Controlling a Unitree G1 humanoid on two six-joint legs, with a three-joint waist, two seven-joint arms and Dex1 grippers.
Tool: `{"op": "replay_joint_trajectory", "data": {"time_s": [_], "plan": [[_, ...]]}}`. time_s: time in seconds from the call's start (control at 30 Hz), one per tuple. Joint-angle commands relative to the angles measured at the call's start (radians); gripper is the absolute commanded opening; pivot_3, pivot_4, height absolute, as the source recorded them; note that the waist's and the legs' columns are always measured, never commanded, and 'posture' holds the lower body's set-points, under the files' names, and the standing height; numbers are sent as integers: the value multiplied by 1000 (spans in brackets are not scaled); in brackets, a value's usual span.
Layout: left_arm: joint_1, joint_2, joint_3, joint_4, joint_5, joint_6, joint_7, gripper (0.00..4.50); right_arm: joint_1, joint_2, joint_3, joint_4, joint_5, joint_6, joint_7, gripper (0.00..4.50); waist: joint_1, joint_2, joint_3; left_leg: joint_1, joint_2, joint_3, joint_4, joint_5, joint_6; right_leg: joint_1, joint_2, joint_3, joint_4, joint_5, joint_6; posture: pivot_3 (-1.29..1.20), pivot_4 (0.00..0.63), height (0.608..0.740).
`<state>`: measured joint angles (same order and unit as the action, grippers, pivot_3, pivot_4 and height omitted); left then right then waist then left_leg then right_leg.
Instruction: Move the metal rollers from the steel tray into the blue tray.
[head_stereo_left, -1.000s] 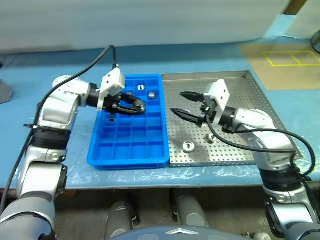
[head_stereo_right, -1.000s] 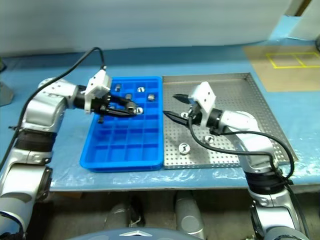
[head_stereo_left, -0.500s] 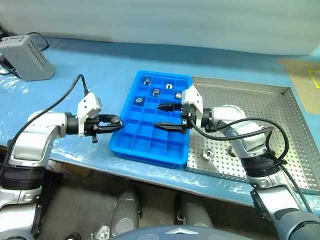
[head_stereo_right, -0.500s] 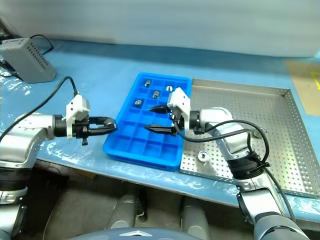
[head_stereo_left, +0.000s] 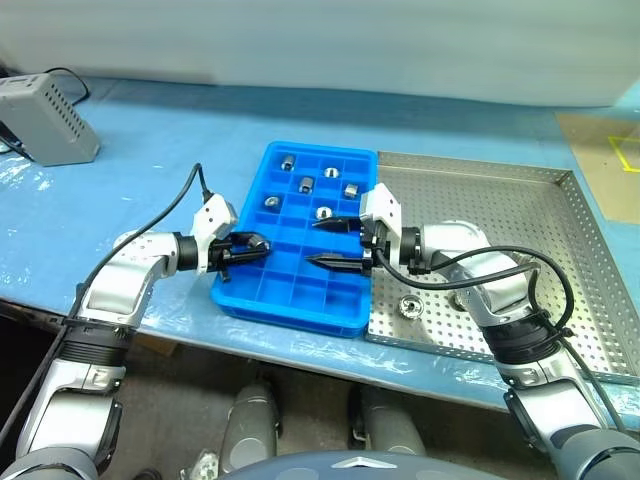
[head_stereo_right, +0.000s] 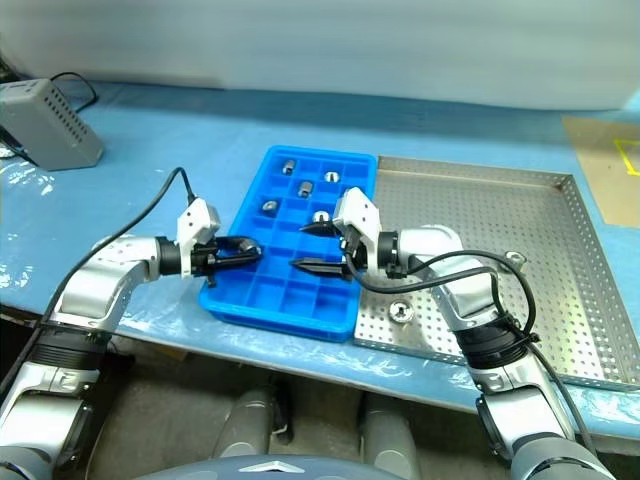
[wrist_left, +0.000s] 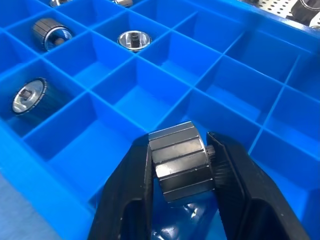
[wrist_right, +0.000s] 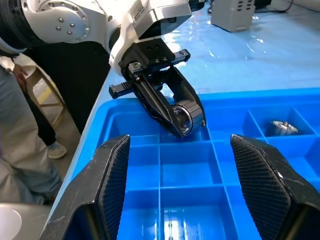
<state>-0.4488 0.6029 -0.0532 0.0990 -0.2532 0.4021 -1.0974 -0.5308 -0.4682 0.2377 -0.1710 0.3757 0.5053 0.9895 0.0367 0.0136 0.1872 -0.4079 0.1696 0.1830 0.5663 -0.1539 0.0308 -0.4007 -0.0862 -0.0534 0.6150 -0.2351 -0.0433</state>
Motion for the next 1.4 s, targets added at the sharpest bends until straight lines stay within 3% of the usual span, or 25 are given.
{"op": "replay_joint_trajectory", "data": {"time_s": [0.03,0.1,0.13,0.2,0.33,0.5,0.63,0.73,1.03,1.2,1.4], "plan": [[-19,25,2,21,4,-22,-9,1286,3,3,-21,-48,-2,-12,-27,3302,0,0,0,0,1,0,0,0,0,0,0,0,0,0,0,-158,150,740],[-21,30,2,29,-6,-12,-26,1286,6,6,-20,-50,-2,-14,-38,3302,0,0,0,1,1,0,0,0,-1,0,0,0,1,0,0,-166,150,740],[-24,32,1,34,-6,-12,-31,1846,7,7,-21,-50,-2,-16,-42,3302,0,0,0,1,1,0,0,0,-1,1,0,0,1,0,0,-167,150,740],[-35,35,-1,52,1,-22,-35,2269,9,10,-24,-45,-2,-21,-52,3302,0,0,0,2,1,1,0,0,-1,1,0,0,1,0,0,-173,150,740],[-63,28,-14,77,24,-38,-22,3571,16,13,-27,-44,-3,-28,-70,3302,0,0,0,3,1,1,0,1,-2,1,0,1,3,0,0,-184,150,740],[-122,32,-23,98,24,-56,-49,3571,37,3,-40,-60,-2,-29,-92,3302,-3,0,0,3,1,1,0,1,-2,1,0,1,3,0,0,-224,150,740],[-314,-43,5,84,-81,55,-64,3571,63,-53,-123,-89,26,-7,-103,3302,11,-1,0,1,0,1,0,2,-1,1,0,1,3,0,-1,-264,150,740],[-439,-108,-43,159,-81,24,-117,3571,94,-110,-212,-115,46,11,-116,3302,4,-1,0,1,-1,4,3,1,2,2,-2,1,3,0,-1,-328,150,740],[-639,-298,-237,388,12,-173,-354,3571,321,-244,-472,-287,64,77,-213,3302,-54,-1,0,0,0,15,3,-1,13,0,-2,8,-2,0,0,-552,150,740],[-695,-365,-344,573,100,-395,-497,3571,508,-246,-609,-456,112,147,-266,3302,-98,0,-1,-1,0,16,4,-4,17,-1,-1,8,-6,0,1,-701,150,740],[-723,-404,-499,770,218,-695,-517,3571,766,-197,-673,-666,154,201,-334,3302,-165,0,-1,-4,0,16,8,-8,21,1,-1,7,-10,1,5,-798,150,740]]}}
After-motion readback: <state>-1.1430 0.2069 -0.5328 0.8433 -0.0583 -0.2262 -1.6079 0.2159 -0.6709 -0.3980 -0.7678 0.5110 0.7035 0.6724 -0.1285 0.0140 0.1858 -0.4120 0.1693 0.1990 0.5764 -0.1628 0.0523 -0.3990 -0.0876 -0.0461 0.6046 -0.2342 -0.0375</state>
